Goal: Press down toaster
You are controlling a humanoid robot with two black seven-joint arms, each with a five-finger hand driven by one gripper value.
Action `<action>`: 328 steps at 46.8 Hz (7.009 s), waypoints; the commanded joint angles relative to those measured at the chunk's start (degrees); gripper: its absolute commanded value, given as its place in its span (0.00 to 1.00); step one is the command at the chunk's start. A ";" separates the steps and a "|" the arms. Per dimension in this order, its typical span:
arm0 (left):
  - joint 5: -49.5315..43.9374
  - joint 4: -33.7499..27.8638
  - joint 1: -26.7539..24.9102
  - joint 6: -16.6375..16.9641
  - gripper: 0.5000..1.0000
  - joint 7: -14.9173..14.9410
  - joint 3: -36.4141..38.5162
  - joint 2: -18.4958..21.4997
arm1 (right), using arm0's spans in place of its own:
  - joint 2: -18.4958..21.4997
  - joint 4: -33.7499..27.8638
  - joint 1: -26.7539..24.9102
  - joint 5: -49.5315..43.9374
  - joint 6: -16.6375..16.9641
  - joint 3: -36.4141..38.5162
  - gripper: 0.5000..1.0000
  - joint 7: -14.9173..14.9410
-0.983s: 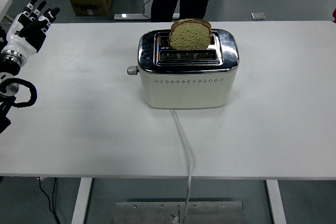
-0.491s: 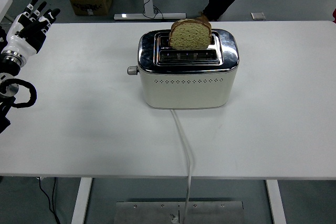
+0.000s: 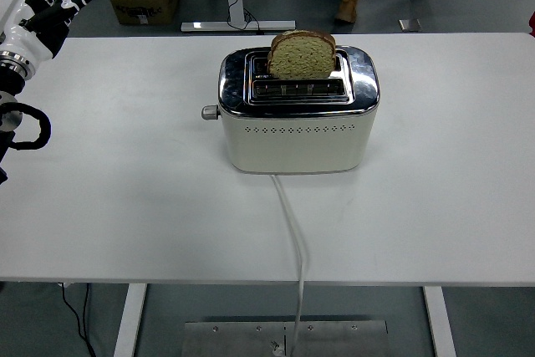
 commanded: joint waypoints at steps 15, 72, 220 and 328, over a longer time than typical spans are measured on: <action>-0.13 -5.28 -0.66 -1.35 1.00 -0.10 2.52 1.47 | 0.00 -0.03 0.00 0.00 0.00 0.00 1.00 0.06; 33.44 -25.15 5.40 -3.99 1.00 -0.19 6.66 17.73 | 0.00 -0.03 0.00 0.00 0.00 0.00 1.00 -0.03; 73.25 -38.95 7.43 -6.19 1.00 -3.88 9.20 16.06 | 0.00 0.06 0.00 0.00 0.00 0.00 1.00 0.06; 72.38 -34.11 11.20 -5.22 1.00 -3.53 11.75 10.87 | 0.00 0.06 0.00 0.00 0.00 0.00 1.00 0.06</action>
